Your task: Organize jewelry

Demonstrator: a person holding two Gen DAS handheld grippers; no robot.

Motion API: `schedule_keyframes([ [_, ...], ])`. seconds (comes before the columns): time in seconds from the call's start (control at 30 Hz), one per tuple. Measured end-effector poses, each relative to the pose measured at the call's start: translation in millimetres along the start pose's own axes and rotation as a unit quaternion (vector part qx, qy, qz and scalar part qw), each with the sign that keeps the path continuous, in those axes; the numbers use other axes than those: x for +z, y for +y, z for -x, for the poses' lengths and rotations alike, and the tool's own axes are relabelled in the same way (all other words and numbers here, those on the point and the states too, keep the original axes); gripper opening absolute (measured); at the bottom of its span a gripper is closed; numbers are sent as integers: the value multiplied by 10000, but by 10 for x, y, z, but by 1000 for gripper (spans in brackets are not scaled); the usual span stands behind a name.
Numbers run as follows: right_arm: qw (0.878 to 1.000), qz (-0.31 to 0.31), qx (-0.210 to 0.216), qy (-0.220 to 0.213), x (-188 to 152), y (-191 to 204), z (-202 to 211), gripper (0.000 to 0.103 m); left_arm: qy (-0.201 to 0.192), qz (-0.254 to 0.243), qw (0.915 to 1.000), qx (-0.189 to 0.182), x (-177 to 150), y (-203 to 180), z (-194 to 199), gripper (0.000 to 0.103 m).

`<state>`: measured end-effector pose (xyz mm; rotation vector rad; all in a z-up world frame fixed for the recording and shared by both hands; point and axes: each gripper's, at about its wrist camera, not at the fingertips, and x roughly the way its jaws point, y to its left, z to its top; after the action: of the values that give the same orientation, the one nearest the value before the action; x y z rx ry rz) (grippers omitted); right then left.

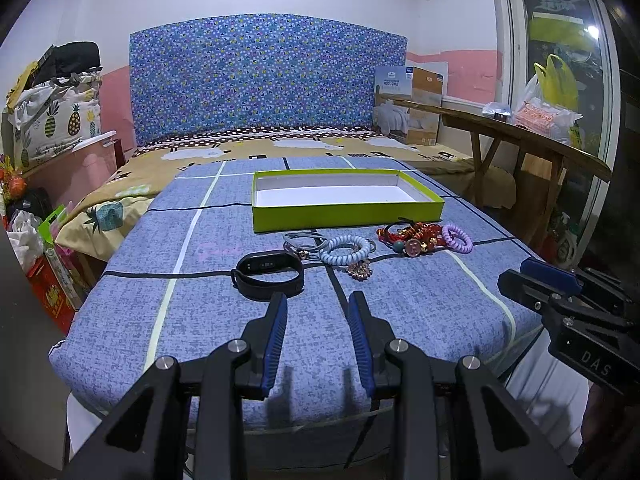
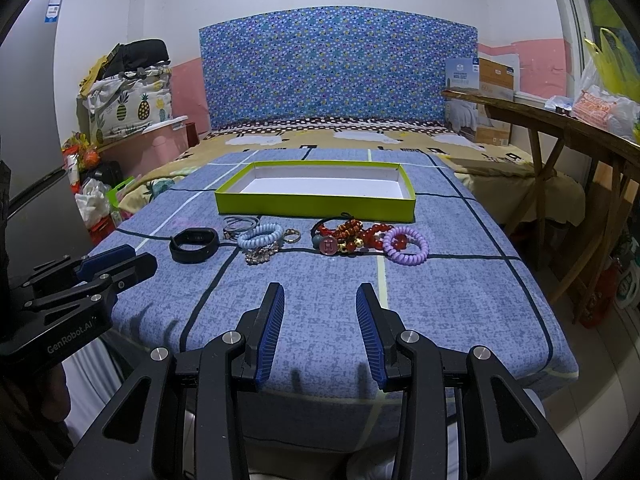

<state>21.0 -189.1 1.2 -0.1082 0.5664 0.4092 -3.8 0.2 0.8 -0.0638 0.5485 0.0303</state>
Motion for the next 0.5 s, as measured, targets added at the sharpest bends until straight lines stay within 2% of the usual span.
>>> schedule_keyframes([
  [0.5,10000,0,1,5,-1,2,-1,38,6,41,10000,7,-5,11,-4,34],
])
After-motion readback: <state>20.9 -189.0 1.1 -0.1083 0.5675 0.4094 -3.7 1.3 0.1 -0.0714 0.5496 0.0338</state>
